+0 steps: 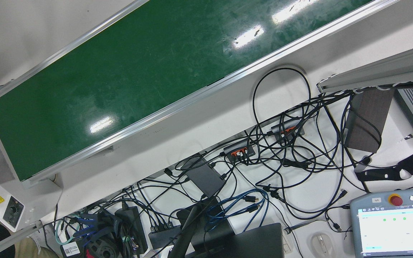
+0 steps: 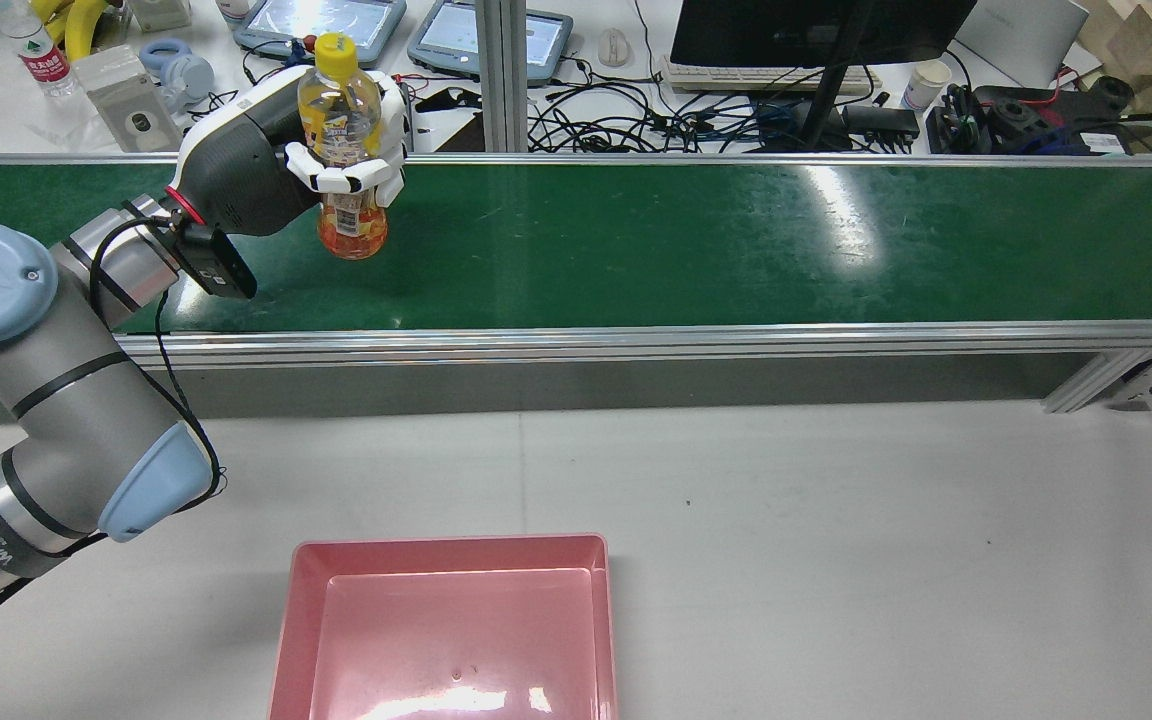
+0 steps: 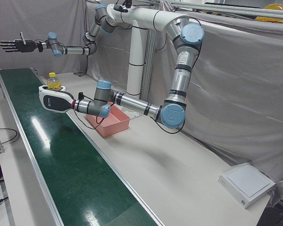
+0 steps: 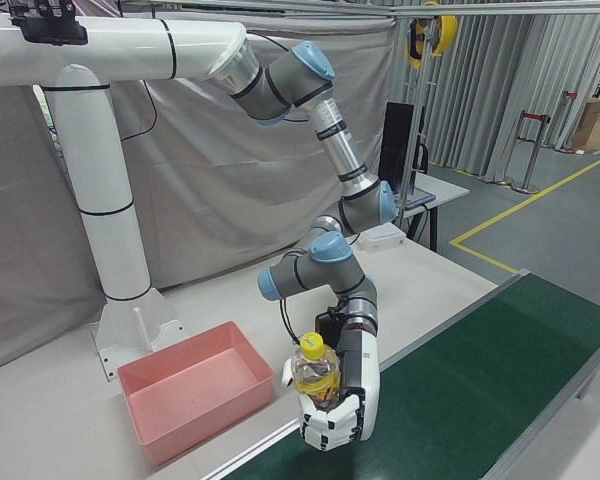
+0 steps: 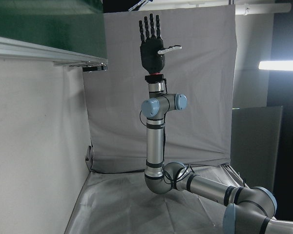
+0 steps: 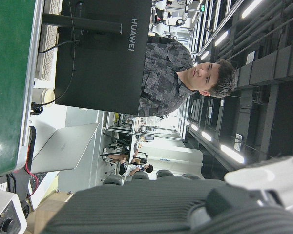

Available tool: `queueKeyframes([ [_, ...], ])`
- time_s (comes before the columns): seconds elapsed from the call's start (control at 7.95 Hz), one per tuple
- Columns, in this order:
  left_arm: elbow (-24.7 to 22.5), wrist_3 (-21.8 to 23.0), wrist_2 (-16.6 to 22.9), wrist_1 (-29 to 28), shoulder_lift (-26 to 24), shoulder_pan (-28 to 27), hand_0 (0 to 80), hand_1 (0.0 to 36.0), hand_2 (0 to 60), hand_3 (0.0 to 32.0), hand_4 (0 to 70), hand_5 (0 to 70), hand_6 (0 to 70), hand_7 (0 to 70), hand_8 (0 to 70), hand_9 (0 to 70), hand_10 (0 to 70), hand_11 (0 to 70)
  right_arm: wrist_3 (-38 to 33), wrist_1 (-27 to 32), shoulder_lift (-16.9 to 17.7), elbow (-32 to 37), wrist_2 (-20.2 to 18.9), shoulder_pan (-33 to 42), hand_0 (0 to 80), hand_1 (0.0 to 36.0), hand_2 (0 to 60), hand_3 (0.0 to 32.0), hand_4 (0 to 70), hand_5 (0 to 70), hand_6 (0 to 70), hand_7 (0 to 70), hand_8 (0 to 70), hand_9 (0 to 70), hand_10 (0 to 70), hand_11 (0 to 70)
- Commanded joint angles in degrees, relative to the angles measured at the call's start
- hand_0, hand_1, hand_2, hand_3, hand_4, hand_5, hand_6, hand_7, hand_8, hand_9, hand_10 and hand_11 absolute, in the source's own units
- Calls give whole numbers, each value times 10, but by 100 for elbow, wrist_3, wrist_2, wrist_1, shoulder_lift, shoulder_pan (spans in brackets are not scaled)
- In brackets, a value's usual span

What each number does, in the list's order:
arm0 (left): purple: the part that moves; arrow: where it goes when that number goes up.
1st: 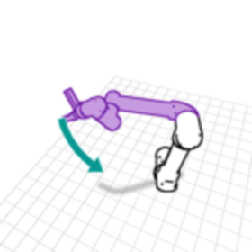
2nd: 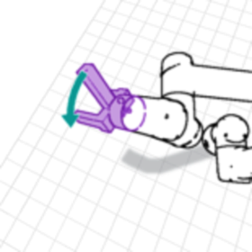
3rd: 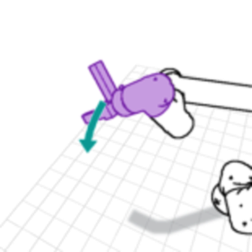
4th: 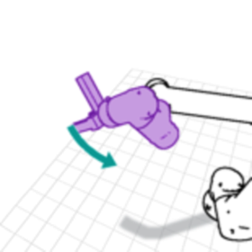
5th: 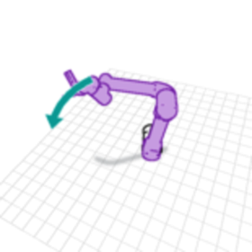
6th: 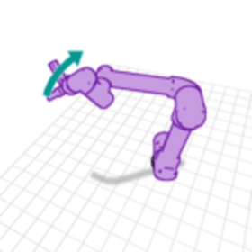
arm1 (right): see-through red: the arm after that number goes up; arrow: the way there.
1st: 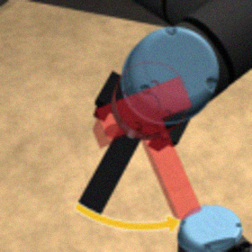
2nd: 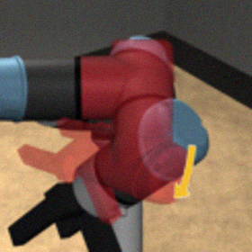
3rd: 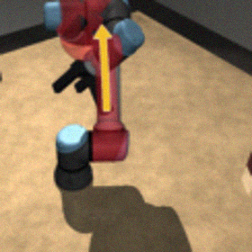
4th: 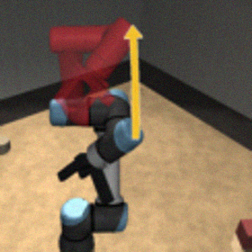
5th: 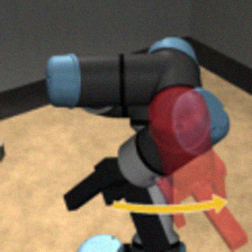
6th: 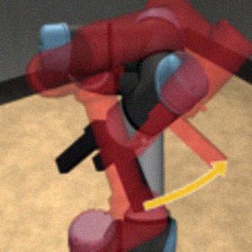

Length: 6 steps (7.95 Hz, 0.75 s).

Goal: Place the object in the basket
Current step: 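Close the left hand fingers around the bottle, then lift the bottle off the belt and carry it toward the pink basket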

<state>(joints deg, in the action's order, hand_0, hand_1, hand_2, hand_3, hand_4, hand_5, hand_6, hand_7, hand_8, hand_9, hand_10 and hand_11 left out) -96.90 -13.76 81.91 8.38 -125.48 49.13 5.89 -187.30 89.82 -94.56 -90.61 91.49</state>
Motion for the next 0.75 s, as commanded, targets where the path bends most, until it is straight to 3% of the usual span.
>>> queueKeyframes([
  [0.0,-416,-22,149,67,76,-79,533,352,600,0,459,700,641,700,700,700,700,700,0,0,0,-1,0,0,0,0,0,0,0,0,0,0,0,0,0,0],
  [0.25,-801,-57,220,59,373,-499,528,320,600,0,421,700,601,700,700,700,700,700,0,0,0,8,0,0,0,0,0,0,0,0,0,0,0,0,0,0],
  [0.5,-1678,-301,228,172,935,-903,535,312,600,0,413,700,589,700,700,700,700,700,0,0,0,8,0,0,0,0,0,0,0,0,0,0,0,0,0,0],
  [0.63,-1857,-338,228,234,1033,-1097,534,301,600,0,406,700,578,700,700,700,700,700,0,0,0,8,0,0,0,0,0,0,0,0,0,0,0,0,0,0],
])
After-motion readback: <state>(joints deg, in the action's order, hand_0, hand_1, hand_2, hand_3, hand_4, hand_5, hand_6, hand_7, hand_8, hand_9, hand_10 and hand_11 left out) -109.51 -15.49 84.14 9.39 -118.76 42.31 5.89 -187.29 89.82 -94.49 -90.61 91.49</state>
